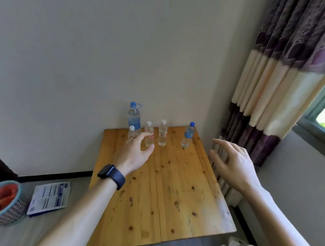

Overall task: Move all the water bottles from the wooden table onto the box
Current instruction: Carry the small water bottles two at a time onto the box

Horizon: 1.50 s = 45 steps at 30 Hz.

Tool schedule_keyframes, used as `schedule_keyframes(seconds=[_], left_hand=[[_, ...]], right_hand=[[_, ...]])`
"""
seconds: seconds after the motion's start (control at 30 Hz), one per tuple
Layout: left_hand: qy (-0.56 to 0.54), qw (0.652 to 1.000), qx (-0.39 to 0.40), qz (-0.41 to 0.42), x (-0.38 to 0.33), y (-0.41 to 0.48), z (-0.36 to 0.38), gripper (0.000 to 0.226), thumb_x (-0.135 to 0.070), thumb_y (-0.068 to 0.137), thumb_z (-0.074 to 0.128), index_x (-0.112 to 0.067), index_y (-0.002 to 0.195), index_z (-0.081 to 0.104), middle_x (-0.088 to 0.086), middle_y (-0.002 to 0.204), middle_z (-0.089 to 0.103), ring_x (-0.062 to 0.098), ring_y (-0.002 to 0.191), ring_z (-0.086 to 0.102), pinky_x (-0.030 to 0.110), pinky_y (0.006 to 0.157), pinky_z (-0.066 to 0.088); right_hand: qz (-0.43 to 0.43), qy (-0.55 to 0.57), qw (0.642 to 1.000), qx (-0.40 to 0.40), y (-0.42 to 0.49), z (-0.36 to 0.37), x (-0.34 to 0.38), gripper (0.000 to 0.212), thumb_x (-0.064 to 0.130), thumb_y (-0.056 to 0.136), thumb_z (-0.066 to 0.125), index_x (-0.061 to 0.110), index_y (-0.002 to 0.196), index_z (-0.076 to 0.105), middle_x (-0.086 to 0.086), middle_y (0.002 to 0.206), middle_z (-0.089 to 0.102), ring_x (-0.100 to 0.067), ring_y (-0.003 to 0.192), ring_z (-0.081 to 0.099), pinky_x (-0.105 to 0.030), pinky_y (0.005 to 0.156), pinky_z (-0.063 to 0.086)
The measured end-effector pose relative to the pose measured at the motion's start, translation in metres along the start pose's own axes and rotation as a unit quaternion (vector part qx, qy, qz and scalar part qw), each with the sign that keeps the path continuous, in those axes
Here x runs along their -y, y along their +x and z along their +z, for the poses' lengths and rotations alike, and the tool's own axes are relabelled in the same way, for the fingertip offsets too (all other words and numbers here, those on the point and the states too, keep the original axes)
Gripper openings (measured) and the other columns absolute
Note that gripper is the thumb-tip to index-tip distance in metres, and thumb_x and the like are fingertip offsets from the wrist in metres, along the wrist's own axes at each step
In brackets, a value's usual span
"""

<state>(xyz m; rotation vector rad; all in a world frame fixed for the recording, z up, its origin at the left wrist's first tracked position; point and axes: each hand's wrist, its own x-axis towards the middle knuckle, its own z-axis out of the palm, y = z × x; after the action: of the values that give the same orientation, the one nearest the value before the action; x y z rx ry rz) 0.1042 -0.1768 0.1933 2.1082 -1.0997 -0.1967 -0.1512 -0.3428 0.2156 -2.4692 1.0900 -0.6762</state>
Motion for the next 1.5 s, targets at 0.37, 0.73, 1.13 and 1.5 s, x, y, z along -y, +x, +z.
schedule_keyframes(seconds=[0.37, 0.73, 1.13, 1.5], left_hand=[[0.037, 0.993, 0.097, -0.061, 0.049, 0.174, 0.089, 0.042, -0.052, 0.093, 0.055, -0.04, 0.133, 0.048, -0.008, 0.128, 0.061, 0.013, 0.117, 0.057, 0.044, 0.096, 0.052], [0.155, 0.963, 0.159, -0.152, 0.091, 0.348, 0.192, 0.058, -0.046, 0.092, 0.056, -0.034, 0.146, 0.037, 0.006, 0.145, 0.047, 0.026, 0.12, 0.056, 0.036, 0.085, 0.051], [0.263, 0.923, 0.146, -0.24, 0.136, 0.402, 0.284, 0.043, -0.036, 0.103, 0.041, -0.016, 0.14, 0.03, 0.017, 0.109, 0.065, 0.034, 0.089, 0.063, 0.038, 0.058, 0.039], [0.209, 0.952, 0.146, -0.171, 0.134, 0.333, 0.258, 0.03, -0.029, 0.103, 0.047, -0.016, 0.13, 0.044, 0.013, 0.093, 0.067, 0.032, 0.074, 0.064, 0.036, 0.05, 0.042]], right_hand=[[0.044, -0.017, 0.994, 0.096, 0.161, 0.103, -0.08, 0.049, 0.053, 0.095, 0.05, 0.037, 0.14, 0.051, 0.009, 0.141, 0.055, -0.024, 0.135, 0.043, -0.034, 0.109, 0.036], [0.046, 0.0, 0.974, 0.22, 0.354, 0.233, -0.167, 0.055, 0.043, 0.097, 0.052, 0.026, 0.148, 0.041, -0.008, 0.145, 0.052, -0.038, 0.128, 0.048, -0.041, 0.105, 0.04], [0.058, 0.05, 0.956, 0.285, 0.401, 0.33, -0.21, 0.033, 0.035, 0.104, 0.043, 0.029, 0.135, 0.046, -0.009, 0.138, 0.052, -0.039, 0.107, 0.059, -0.04, 0.081, 0.047], [0.084, 0.087, 0.96, 0.254, 0.381, 0.315, -0.213, 0.017, 0.037, 0.105, 0.041, 0.029, 0.12, 0.042, -0.008, 0.12, 0.057, -0.033, 0.093, 0.059, -0.045, 0.078, 0.051]])
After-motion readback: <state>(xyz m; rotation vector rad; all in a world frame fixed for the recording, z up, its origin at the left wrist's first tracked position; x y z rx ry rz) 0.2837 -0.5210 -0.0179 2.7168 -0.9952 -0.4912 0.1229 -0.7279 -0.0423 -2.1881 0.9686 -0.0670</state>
